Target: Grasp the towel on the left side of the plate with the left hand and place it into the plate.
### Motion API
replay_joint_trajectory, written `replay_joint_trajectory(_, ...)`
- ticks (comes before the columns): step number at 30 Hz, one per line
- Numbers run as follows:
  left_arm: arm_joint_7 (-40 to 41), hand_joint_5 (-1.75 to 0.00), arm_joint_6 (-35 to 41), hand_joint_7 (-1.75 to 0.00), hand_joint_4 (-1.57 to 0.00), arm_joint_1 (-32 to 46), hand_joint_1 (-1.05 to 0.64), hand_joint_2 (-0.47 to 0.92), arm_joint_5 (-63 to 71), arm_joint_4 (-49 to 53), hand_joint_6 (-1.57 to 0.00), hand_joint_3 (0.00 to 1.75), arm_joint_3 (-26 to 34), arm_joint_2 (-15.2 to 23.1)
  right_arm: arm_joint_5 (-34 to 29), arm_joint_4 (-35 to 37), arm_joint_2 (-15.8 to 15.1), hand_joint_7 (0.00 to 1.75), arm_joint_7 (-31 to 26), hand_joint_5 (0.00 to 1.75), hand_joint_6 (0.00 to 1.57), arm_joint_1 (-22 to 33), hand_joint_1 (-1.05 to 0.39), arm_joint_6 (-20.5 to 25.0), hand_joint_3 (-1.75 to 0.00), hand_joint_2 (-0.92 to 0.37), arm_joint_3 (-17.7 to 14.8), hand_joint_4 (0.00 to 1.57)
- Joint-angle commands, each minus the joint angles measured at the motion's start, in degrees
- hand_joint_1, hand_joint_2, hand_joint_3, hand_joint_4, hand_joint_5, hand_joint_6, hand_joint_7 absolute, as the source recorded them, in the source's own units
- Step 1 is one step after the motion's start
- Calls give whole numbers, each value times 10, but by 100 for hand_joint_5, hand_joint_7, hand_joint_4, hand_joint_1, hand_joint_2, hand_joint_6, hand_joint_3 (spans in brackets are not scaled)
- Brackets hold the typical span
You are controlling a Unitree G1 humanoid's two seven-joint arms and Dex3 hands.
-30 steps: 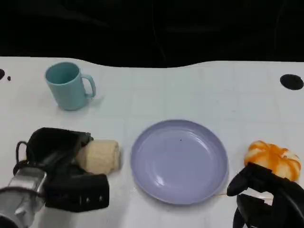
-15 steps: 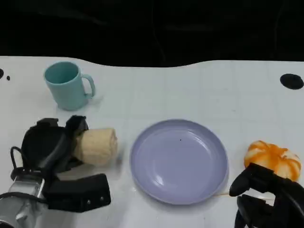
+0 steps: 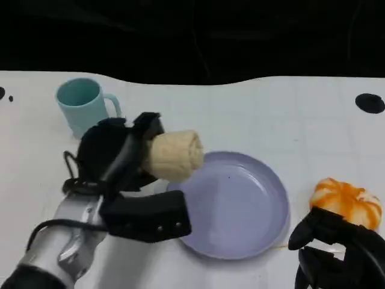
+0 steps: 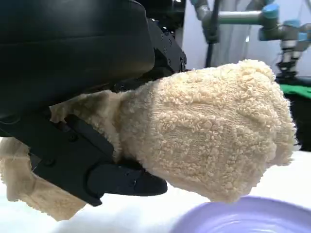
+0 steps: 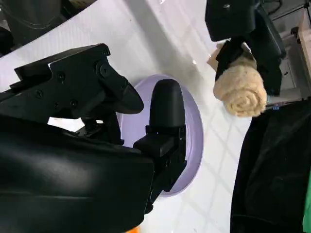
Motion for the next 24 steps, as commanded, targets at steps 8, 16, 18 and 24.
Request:
replay_joint_trajectory(8, -121, -175, 24, -161, -88, -53, -26, 61, -8, 1, -68, 70, -40, -72, 9, -4, -19, 163, 8, 175, 48, 4, -5, 0, -108, -73, -17, 65)
replay_joint_trajectory(16, -169, -168, 27, -73, -77, -77, -27, 88, -8, 32, -90, 16, -67, -97, 20, -11, -19, 164, 10, 175, 47, 10, -6, 5, -105, -75, -20, 64)
replay_joint_trajectory(18, -197, -151, 34, -57, -73, -80, -29, 91, -13, 32, -92, 10, -70, -98, 16, -13, -21, 165, 8, 175, 47, 10, -6, 6, -105, -75, -17, 64)
replay_joint_trajectory(24, -264, -52, 60, -3, -46, -74, -47, 92, 0, -9, -51, 8, -84, -81, 10, -15, -21, 165, 6, 175, 47, 9, -6, 5, -106, -75, -13, 65)
